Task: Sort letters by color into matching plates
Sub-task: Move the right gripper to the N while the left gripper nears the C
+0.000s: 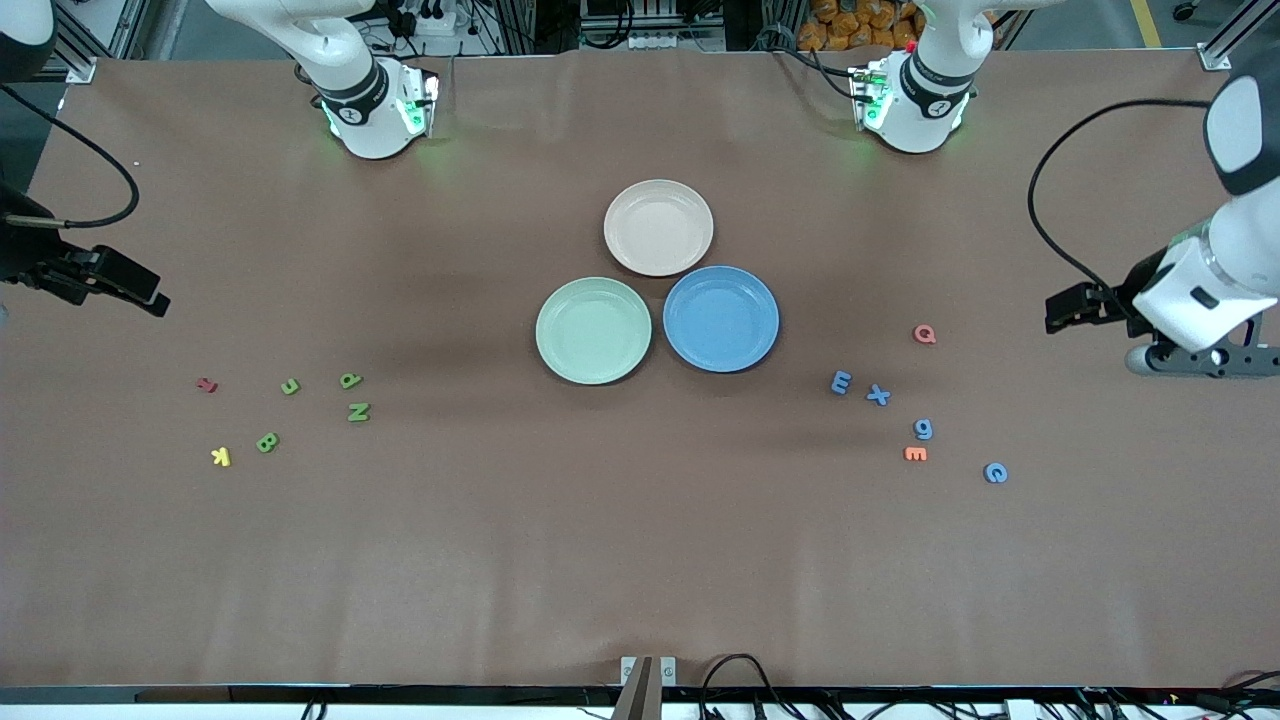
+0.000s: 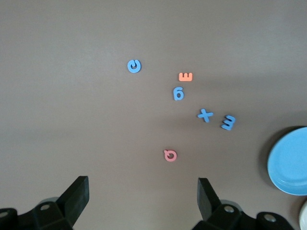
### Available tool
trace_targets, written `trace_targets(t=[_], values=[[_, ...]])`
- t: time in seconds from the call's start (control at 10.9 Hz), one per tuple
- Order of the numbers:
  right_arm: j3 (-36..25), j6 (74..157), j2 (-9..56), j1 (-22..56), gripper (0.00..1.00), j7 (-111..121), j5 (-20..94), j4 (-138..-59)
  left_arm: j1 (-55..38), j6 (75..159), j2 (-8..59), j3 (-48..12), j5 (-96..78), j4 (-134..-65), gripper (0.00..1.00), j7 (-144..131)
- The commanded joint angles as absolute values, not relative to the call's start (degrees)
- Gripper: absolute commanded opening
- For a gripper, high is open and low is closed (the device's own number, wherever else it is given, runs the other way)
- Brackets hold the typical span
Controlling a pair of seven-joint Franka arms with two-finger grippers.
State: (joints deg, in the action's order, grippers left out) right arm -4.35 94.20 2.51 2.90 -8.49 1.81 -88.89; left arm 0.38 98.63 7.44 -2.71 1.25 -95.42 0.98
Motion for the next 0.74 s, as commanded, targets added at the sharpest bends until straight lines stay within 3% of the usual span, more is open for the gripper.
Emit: trace_targets(t=[0.0,0.64], values=[[-4.2,99.1,3.4,4.0,1.00,-10.2,1.2,-92.1,0.8,102.7,10.3,-2.8,3.2,-95.8,1.00,1.0],[-3.7,115.1,9.5,9.0,1.00,-22.2,1.1,-102.3,1.1,119.7,25.8,-2.7,5.5,-95.4,1.00,1.2]])
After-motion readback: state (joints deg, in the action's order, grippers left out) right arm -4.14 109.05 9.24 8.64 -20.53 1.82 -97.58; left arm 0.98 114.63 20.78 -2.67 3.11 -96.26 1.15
